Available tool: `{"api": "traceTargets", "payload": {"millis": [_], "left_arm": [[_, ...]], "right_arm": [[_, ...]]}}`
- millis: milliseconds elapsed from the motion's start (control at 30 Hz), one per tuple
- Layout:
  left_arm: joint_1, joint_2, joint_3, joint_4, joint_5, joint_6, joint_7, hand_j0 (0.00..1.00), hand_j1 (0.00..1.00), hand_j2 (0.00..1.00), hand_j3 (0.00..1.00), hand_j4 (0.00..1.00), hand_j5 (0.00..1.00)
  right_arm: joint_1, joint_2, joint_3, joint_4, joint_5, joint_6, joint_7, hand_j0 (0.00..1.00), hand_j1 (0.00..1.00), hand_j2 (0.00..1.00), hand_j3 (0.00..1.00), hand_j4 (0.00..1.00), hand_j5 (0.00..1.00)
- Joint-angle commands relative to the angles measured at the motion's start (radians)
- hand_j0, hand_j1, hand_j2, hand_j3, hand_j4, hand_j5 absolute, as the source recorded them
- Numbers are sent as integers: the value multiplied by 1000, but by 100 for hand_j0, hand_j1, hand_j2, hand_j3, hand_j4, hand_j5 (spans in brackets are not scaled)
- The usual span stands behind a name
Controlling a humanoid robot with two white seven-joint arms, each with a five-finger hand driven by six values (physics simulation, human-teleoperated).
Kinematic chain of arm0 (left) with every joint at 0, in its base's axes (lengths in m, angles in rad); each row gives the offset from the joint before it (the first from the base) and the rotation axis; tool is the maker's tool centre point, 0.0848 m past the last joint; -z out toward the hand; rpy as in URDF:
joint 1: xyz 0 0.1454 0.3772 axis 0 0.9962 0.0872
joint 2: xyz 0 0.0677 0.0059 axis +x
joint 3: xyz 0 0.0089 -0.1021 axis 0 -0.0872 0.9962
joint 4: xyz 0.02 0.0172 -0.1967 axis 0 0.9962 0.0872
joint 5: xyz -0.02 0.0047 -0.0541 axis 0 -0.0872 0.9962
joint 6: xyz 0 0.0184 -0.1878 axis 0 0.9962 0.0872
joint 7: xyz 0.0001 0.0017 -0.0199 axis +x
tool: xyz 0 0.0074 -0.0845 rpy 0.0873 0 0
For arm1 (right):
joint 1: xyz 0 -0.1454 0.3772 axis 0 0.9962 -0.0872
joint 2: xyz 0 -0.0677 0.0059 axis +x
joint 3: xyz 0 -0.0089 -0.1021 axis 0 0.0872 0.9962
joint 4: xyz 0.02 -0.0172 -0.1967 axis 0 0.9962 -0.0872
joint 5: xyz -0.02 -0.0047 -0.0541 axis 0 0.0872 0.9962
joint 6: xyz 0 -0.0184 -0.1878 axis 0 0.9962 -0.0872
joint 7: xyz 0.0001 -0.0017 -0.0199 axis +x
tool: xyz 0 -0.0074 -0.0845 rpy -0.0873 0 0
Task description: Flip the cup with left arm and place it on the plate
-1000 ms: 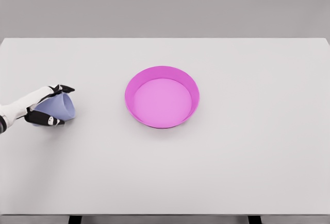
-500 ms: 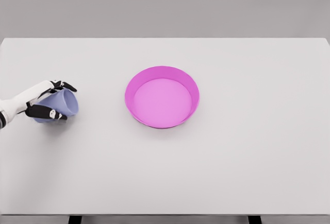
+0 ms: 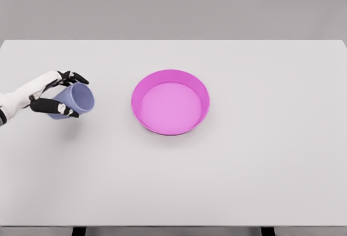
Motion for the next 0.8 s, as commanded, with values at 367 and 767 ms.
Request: {"api": "traceTargets", "payload": {"millis": [367, 767], "left_arm": [[-46, -141, -55, 0, 119, -93, 1, 65, 65, 65, 65, 65, 65], [-120, -242, -112, 1, 235, -131, 1, 65, 65, 65, 65, 65, 65]], "right_arm": [[0, 0, -1, 0, 0, 0, 0, 100, 100, 100, 100, 100, 100], [0, 0, -1, 0, 0, 0, 0, 100, 100, 100, 100, 100, 100]]}}
